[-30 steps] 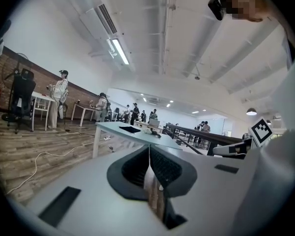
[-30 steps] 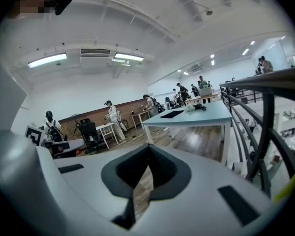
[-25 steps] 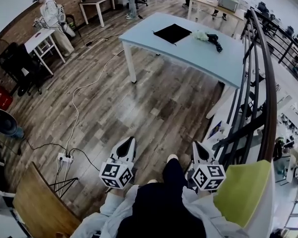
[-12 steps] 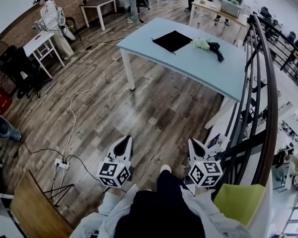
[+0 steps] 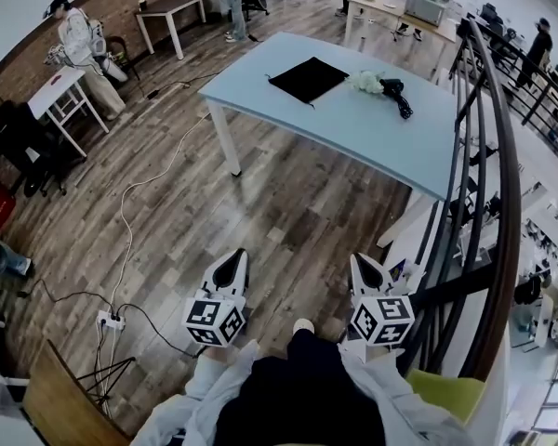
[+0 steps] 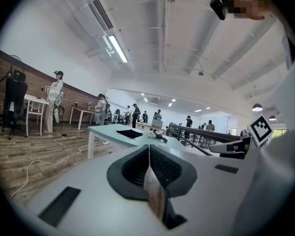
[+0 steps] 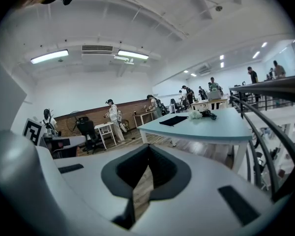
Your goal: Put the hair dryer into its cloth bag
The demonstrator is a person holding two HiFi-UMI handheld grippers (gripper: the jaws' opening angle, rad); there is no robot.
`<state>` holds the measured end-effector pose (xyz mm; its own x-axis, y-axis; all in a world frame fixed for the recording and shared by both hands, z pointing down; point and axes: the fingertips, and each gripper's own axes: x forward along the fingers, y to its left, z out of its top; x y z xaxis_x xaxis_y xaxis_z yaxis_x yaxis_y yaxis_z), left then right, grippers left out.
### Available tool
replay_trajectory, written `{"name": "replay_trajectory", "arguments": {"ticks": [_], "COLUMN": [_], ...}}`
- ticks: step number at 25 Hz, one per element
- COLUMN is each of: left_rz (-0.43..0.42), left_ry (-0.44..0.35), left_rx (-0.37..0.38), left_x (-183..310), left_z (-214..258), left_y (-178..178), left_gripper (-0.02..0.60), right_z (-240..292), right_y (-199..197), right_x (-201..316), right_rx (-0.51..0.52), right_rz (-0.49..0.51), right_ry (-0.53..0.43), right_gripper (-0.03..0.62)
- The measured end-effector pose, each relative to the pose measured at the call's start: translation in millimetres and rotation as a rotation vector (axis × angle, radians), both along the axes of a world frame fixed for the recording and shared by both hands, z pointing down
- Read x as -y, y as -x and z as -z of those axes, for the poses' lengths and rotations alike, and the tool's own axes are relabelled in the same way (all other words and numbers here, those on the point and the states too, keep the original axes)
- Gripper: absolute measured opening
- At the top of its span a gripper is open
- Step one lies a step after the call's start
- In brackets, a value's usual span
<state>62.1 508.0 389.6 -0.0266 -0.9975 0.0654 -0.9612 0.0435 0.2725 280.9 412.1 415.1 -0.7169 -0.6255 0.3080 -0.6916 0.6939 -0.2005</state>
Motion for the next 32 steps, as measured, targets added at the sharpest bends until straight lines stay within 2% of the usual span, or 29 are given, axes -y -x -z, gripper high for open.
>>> {"name": "replay_trajectory", "arguments": {"ticks": [8, 9, 10, 11, 13, 16, 22, 30, 32], "left_rz": [0.006, 0.008, 0.012, 0.015, 0.017, 0.008, 0.004, 0.057, 0.055], "left_ry": [0.014, 0.016, 0.016, 0.016, 0.012, 0.000, 0.019, 0.009, 0.010], "left_rx": [-0.004, -0.004, -0.004, -0.004, -0.005, -0.003, -0.002, 0.001, -0.007], "left_x": [42.5, 47.2, 52.1, 57.0, 64.6, 71.1, 70.0, 74.5, 82.5], "left_z": [-7.6, -8.4, -8.6, -8.3, -7.2, -7.2, -13.5, -13.3, -15.1], "left_y": [-6.3, -6.8, -7.2, -7.8, -10.3, -17.8, -29.7, -14.6, -9.4], "left_gripper": [0.020, 0.020, 0.020, 0.020, 0.020, 0.020, 0.020, 0.024, 0.062], "right_z": [-13.6, -13.9, -13.5, -12.7, -10.1, -8.0, -15.1, -24.5, -24.7], "right_y": [-12.0, -13.3, -14.2, -15.5, -18.6, -21.6, -31.9, -21.7, -15.0], "right_x": [47.8, 54.1, 60.5, 66.6, 76.2, 84.5, 87.3, 97.8, 105.3], "right_rx": [-0.004, 0.002, 0.010, 0.017, 0.024, 0.022, 0.014, 0.008, 0.004], "right_rz": [-0.049, -0.050, -0.048, -0.048, -0.052, -0.055, -0.071, -0.060, -0.056], "right_ry": [0.027, 0.031, 0.035, 0.037, 0.030, 0.007, 0.002, 0.025, 0.023], "right_gripper": [-0.002, 0.053, 0.153, 0.192, 0.209, 0.295, 0.314, 0.314, 0.314]}}
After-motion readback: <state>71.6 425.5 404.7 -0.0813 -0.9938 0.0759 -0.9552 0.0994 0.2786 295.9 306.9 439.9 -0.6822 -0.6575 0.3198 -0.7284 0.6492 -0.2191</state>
